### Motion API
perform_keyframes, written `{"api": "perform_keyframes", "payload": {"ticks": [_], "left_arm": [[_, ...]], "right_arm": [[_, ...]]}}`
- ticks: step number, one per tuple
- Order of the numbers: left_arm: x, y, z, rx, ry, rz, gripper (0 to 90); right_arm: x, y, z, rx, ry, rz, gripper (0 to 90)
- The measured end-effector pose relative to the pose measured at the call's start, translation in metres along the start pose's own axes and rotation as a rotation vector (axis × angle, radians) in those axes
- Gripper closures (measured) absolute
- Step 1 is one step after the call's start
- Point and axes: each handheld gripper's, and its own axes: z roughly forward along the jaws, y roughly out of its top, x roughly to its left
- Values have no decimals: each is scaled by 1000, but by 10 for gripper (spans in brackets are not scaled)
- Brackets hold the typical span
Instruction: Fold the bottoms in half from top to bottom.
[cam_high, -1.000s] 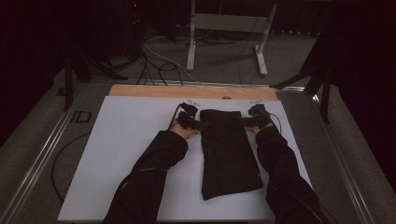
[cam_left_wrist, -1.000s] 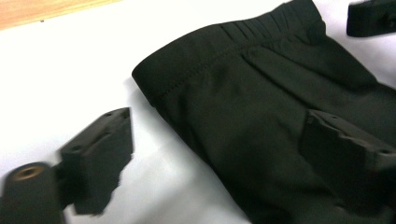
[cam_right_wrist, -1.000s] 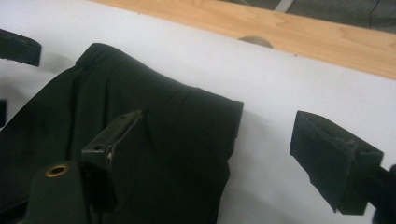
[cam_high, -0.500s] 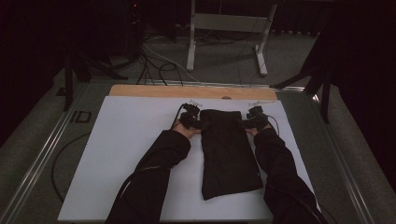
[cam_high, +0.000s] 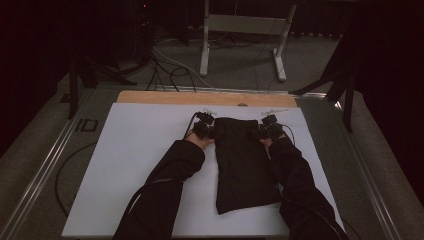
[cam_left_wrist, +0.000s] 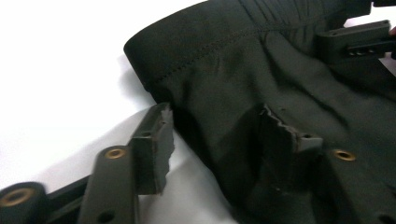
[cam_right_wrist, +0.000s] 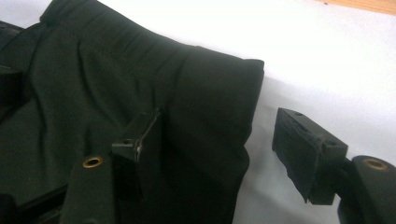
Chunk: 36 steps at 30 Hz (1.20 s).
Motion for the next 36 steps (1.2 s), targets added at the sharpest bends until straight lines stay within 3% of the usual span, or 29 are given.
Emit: {"api": "perform_keyframes", "payload": {"ticks": [4, 8, 18, 23, 27, 36], "left_arm": [[0, 0, 0, 5, -5, -4, 578], [-1, -1, 0, 13, -24, -2, 638], [-5, -2, 0, 9, -23, 19, 766], [-6, -1, -1, 3, -18, 25, 809], [-7, -1, -3, -1, -21, 24, 823], [-7, 1, -6, -9, -19, 47, 839]], "right_arm": [[2, 3, 0, 24, -20, -20, 457], [1, 3, -1, 28, -19, -13, 527], [-1, 2, -4, 33, -8, 3, 696], [1, 1, -5, 27, -1, -27, 817], [3, 2, -5, 24, -7, -54, 837], [5, 4, -8, 18, -1, -63, 844]]}}
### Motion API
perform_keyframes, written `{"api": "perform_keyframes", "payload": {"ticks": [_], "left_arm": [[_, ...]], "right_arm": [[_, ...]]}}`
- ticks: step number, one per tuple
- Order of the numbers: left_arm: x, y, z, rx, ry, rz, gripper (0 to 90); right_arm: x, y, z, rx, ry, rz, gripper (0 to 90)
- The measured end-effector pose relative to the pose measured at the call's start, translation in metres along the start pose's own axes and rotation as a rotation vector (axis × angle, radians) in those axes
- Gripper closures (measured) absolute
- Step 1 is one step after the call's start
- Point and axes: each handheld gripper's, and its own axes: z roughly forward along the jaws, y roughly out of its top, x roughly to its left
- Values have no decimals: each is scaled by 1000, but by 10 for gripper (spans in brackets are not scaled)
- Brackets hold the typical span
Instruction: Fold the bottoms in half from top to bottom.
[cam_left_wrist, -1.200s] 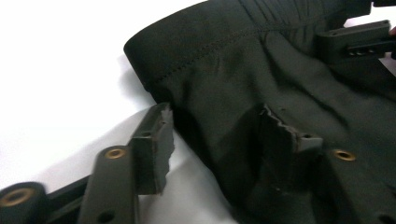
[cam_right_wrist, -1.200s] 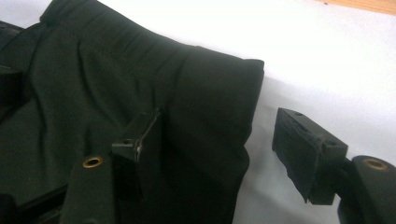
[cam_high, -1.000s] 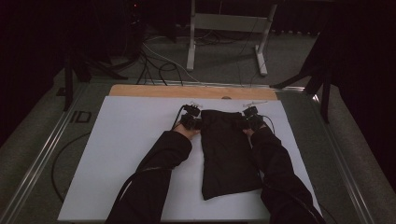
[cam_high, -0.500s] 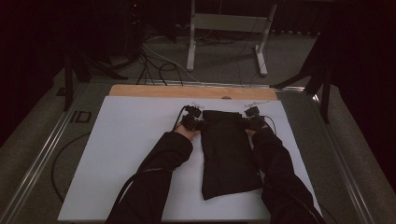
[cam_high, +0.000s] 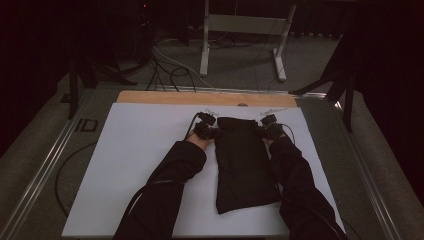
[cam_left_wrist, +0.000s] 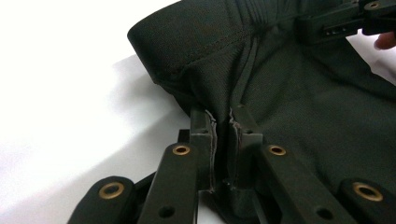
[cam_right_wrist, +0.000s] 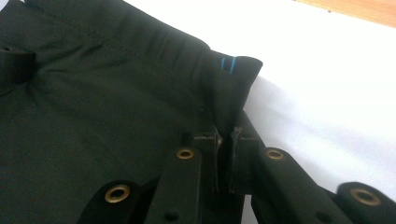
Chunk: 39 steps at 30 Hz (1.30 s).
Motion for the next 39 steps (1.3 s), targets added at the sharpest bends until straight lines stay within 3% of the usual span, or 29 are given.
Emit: {"api": "perform_keyframes", "payload": {"ticks": [7, 20, 28, 39], "left_arm": [[0, 5, -3, 3, 2, 23, 843], [-3, 18, -17, -48, -2, 57, 846], [-10, 15, -22, -68, -25, 67, 848], [-20, 12, -32, -82, -43, 95, 850]], "right_arm": [[1, 3, -2, 0, -9, -12, 845], [2, 13, -15, -52, -26, -18, 846], [2, 11, -21, -74, -20, -6, 850], [7, 7, -35, -102, -26, -32, 851]]}}
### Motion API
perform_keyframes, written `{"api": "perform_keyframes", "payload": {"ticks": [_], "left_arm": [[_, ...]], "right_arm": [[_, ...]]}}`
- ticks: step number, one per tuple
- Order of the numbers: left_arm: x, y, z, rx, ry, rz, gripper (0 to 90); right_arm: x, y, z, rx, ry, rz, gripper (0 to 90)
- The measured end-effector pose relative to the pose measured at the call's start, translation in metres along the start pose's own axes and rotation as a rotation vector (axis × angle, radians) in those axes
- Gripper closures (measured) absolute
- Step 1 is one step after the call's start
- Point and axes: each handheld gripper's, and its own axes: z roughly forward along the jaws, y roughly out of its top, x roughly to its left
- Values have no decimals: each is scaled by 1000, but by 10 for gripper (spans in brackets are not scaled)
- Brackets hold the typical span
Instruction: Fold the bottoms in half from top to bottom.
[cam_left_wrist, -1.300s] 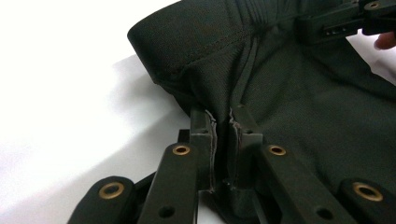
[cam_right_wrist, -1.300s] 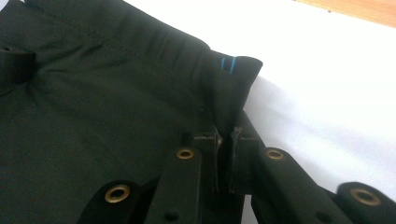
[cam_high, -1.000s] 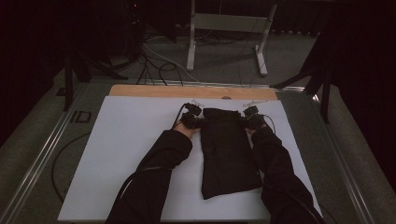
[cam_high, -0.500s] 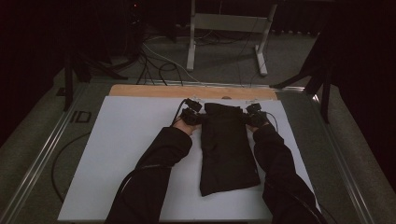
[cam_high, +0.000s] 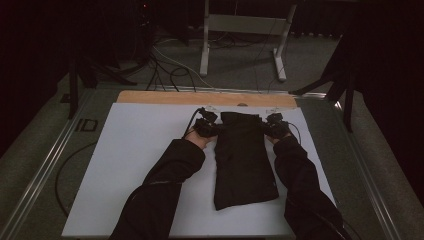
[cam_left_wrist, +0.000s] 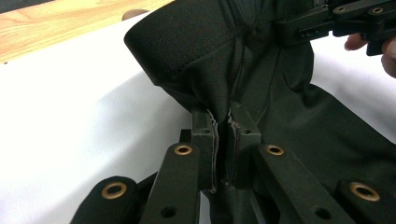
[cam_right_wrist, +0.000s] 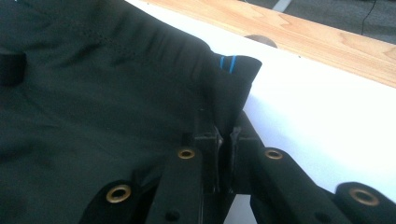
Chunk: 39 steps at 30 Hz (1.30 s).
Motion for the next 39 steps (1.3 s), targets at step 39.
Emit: {"api": "perform_keyframes", "payload": {"ticks": [39], "left_arm": [[-28, -10, -27, -19, -58, 54, 856]], "right_arm": [[20, -14, -48, -70, 8, -54, 851]]}}
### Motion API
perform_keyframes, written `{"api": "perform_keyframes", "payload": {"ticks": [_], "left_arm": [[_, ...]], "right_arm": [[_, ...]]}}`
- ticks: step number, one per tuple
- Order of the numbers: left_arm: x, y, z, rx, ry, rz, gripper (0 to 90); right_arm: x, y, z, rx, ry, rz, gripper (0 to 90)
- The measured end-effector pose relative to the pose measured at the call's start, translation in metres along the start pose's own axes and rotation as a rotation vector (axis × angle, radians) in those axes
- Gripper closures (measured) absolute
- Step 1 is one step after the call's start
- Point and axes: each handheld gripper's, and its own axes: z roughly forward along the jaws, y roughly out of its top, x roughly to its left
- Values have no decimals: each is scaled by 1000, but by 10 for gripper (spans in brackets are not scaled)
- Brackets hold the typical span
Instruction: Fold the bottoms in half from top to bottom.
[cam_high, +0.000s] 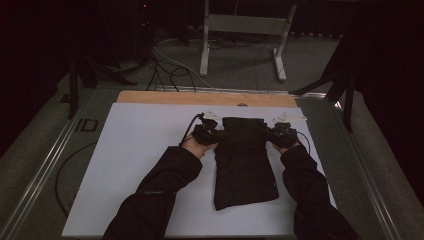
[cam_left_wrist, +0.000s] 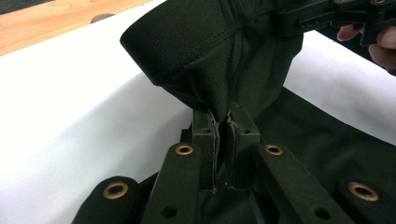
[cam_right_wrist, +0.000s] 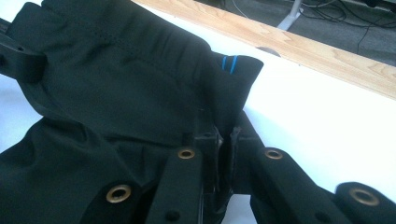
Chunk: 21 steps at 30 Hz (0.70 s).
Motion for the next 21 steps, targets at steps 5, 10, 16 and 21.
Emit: {"api": "perform_keyframes", "payload": {"ticks": [5, 10, 16, 21], "left_arm": [[-5, -2, -3, 6, -6, 6, 856], [-12, -4, -7, 0, -13, 21, 856], [-20, -8, -12, -4, -25, 34, 857], [-23, -11, -15, -6, -29, 34, 857]], "right_arm": [[4, -3, -7, -8, 4, -6, 851], [7, -7, -14, -19, 6, -7, 850], [12, -10, -23, -26, 6, -23, 850], [16, -12, -31, -31, 10, -29, 850]]}}
